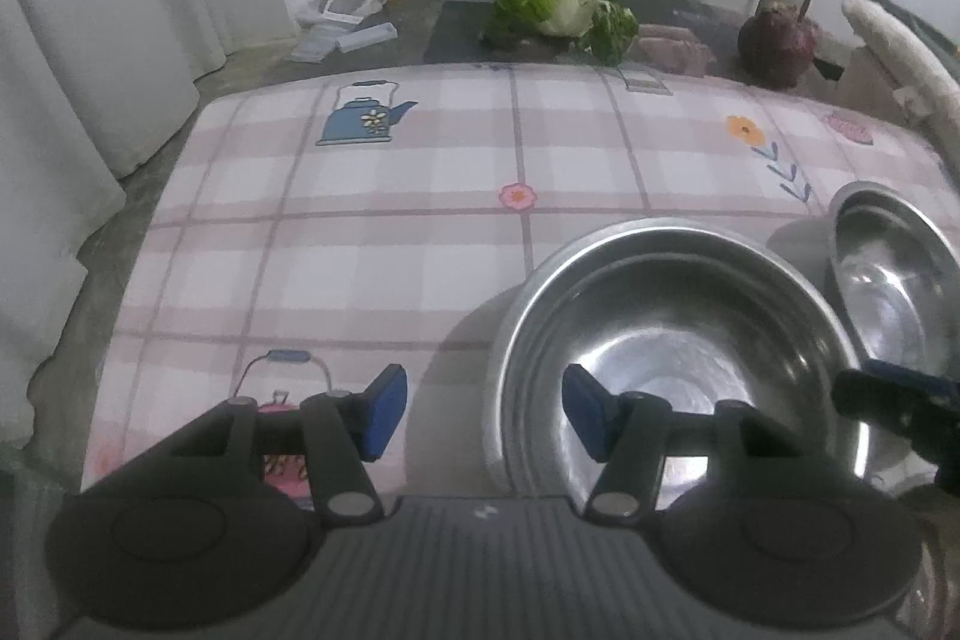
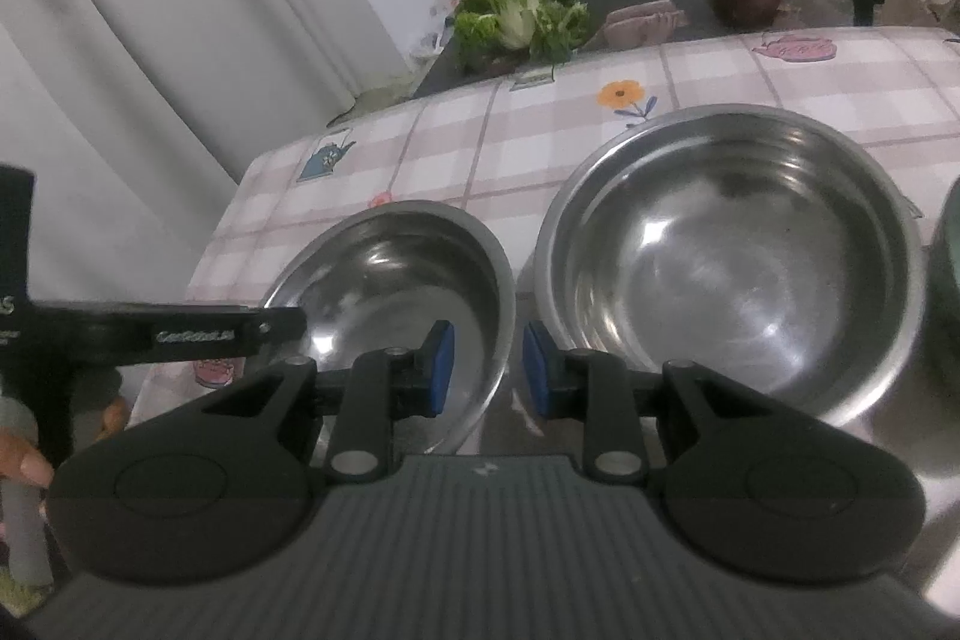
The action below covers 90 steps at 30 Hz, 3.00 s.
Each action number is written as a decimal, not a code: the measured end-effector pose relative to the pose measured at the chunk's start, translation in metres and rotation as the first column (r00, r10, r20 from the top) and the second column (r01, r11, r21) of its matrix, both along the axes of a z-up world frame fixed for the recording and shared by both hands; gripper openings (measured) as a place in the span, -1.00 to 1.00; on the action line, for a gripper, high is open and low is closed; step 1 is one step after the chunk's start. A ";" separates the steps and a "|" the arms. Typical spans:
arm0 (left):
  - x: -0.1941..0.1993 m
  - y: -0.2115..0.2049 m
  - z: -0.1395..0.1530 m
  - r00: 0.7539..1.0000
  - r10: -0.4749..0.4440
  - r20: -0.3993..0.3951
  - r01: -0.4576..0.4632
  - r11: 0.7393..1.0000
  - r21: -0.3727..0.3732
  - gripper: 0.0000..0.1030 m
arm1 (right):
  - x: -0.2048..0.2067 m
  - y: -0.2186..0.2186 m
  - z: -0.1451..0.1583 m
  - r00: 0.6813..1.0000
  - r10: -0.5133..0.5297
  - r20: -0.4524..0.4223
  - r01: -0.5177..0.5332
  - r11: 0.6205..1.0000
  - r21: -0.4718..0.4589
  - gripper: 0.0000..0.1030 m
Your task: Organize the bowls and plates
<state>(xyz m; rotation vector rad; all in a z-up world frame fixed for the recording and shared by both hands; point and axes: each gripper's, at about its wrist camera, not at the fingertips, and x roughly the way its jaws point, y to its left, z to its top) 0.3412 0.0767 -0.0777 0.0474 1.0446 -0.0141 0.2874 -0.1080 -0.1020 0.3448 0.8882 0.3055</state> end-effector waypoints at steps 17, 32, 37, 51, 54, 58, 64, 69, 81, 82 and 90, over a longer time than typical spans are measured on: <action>-0.006 0.001 -0.014 0.995 -0.021 -0.094 0.027 0.998 0.059 -0.18 | 0.014 0.027 -0.008 0.996 0.086 -0.004 -0.087 0.995 -0.041 -0.65; -0.024 -0.005 0.013 0.999 -0.014 -0.029 0.017 0.996 0.083 -0.25 | 0.000 0.024 0.011 0.996 0.080 0.050 -0.078 0.996 -0.040 -0.69; -0.033 -0.013 0.029 1.000 -0.021 -0.001 0.021 0.996 0.087 -0.25 | -0.009 0.017 0.023 0.995 0.071 0.072 -0.069 0.997 -0.029 -0.69; -0.033 -0.113 0.062 0.983 -0.164 0.079 0.159 0.985 0.070 -0.25 | -0.051 -0.073 0.061 0.982 -0.063 0.177 0.070 0.997 -0.030 -0.68; -0.022 -0.141 0.053 0.977 -0.205 0.065 0.201 0.978 0.060 -0.25 | -0.054 -0.102 0.059 0.978 -0.111 0.174 0.119 0.992 -0.040 -0.68; -0.007 -0.172 0.035 0.972 -0.233 0.027 0.231 0.971 0.057 -0.25 | -0.052 -0.134 0.050 0.976 -0.154 0.153 0.163 0.985 -0.053 -0.66; 0.005 -0.189 0.018 0.966 -0.259 -0.003 0.258 0.962 0.088 -0.25 | -0.036 -0.149 0.030 0.982 -0.148 0.116 0.158 0.983 -0.089 -0.65; 0.009 -0.188 0.016 0.961 -0.278 -0.003 0.276 0.953 0.127 -0.25 | -0.021 -0.152 0.021 0.985 -0.137 0.106 0.148 0.984 -0.098 -0.55; 0.014 -0.176 0.006 0.965 -0.261 -0.009 0.260 0.957 0.127 -0.24 | 0.012 -0.167 0.021 0.981 -0.166 0.100 0.176 0.979 -0.100 -0.52; 0.015 -0.177 0.003 0.965 -0.261 -0.014 0.260 0.957 0.128 -0.24 | 0.017 -0.166 0.020 0.982 -0.163 0.098 0.173 0.980 -0.102 -0.52; 0.024 -0.156 -0.003 0.979 -0.204 -0.017 0.205 0.975 0.092 -0.13 | 0.050 -0.143 0.002 0.993 -0.107 0.044 0.112 0.983 -0.148 -0.52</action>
